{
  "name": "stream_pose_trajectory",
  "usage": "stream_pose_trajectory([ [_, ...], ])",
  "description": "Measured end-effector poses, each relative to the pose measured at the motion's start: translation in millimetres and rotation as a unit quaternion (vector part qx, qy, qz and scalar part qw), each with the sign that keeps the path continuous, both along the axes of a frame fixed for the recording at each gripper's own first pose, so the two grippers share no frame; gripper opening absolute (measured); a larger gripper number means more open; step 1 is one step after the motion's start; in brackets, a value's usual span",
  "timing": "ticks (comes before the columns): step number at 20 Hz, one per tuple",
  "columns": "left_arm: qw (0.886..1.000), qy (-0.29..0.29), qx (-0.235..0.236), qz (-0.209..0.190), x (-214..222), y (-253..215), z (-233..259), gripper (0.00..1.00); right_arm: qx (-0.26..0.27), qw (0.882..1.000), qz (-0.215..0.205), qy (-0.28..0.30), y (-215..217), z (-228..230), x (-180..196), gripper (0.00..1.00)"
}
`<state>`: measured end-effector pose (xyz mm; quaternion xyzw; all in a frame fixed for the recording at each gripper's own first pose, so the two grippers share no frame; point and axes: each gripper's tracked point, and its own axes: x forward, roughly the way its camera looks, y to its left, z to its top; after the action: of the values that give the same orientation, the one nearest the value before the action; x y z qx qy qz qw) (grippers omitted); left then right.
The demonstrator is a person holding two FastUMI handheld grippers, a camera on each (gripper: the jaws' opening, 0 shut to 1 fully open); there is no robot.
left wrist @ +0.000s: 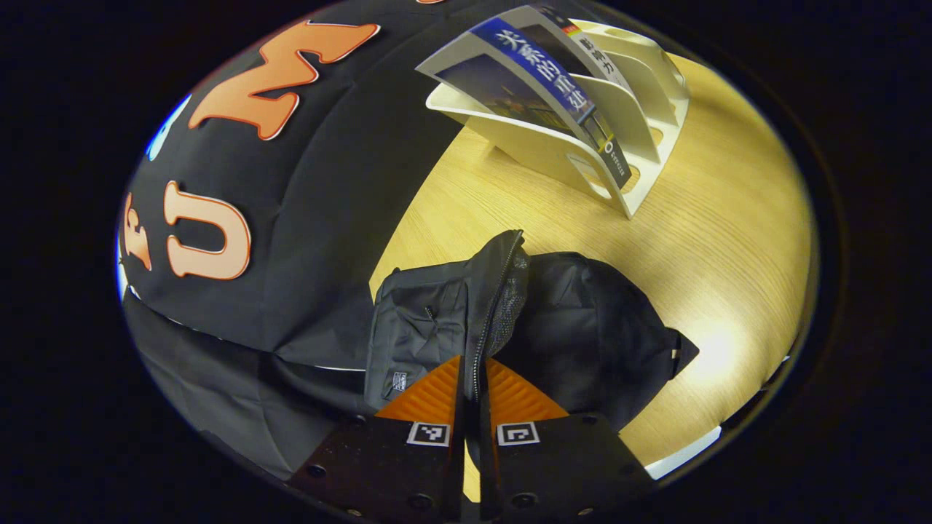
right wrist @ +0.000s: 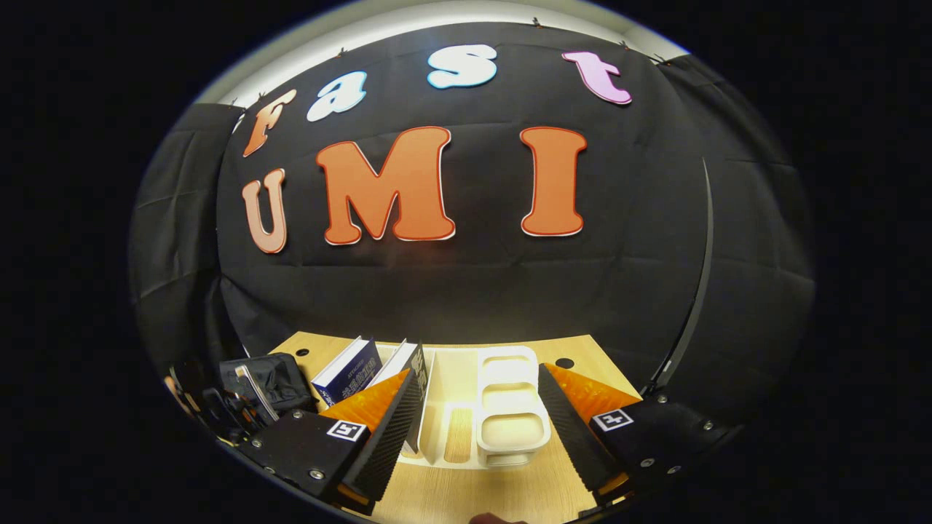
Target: Open the schoolbag, grab two books from the bookshelf and put them into the schoolbag.
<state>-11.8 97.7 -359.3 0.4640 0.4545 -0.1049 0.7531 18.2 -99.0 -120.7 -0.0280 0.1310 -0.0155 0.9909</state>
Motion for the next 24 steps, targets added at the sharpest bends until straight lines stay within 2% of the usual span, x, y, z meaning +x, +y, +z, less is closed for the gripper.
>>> stream_pose_trajectory([
  [5,0.996,0.045,-0.065,0.036,2.4,7.9,27.8,0.04,-0.016,0.999,0.047,0.02,16.3,-0.1,-0.1,0.97],
  [10,0.985,0.093,-0.134,0.055,15.7,20.1,47.4,0.02,-0.045,0.996,0.067,0.043,40.9,-0.5,0.9,0.97],
  [14,0.975,0.14,-0.17,0.033,28.2,36.9,63.3,0.02,-0.032,0.995,0.057,0.07,79.1,-2.2,9.0,0.97],
  [18,0.958,0.193,-0.21,-0.013,39.5,45.5,71.9,0.02,-0.034,0.993,0.032,0.109,124.7,-7.5,27.6,0.97],
  [19,0.954,0.203,-0.22,-0.023,40.1,47.0,75.2,0.1,-0.04,0.991,0.028,0.123,135.5,-11.5,31.2,0.97],
  [20,0.949,0.212,-0.23,-0.03,42.3,49.4,77.2,0.02,-0.047,0.989,0.021,0.139,145.0,-14.9,36.2,0.97],
  [22,0.94,0.23,-0.247,-0.052,41.5,53.2,78.8,0.02,-0.049,0.981,-0.006,0.187,160.4,-22.8,39.8,0.97],
  [24,0.933,0.243,-0.251,-0.079,42.8,57.5,80.0,0.02,-0.04,0.974,-0.014,0.222,183.6,-25.2,38.1,0.97],
])
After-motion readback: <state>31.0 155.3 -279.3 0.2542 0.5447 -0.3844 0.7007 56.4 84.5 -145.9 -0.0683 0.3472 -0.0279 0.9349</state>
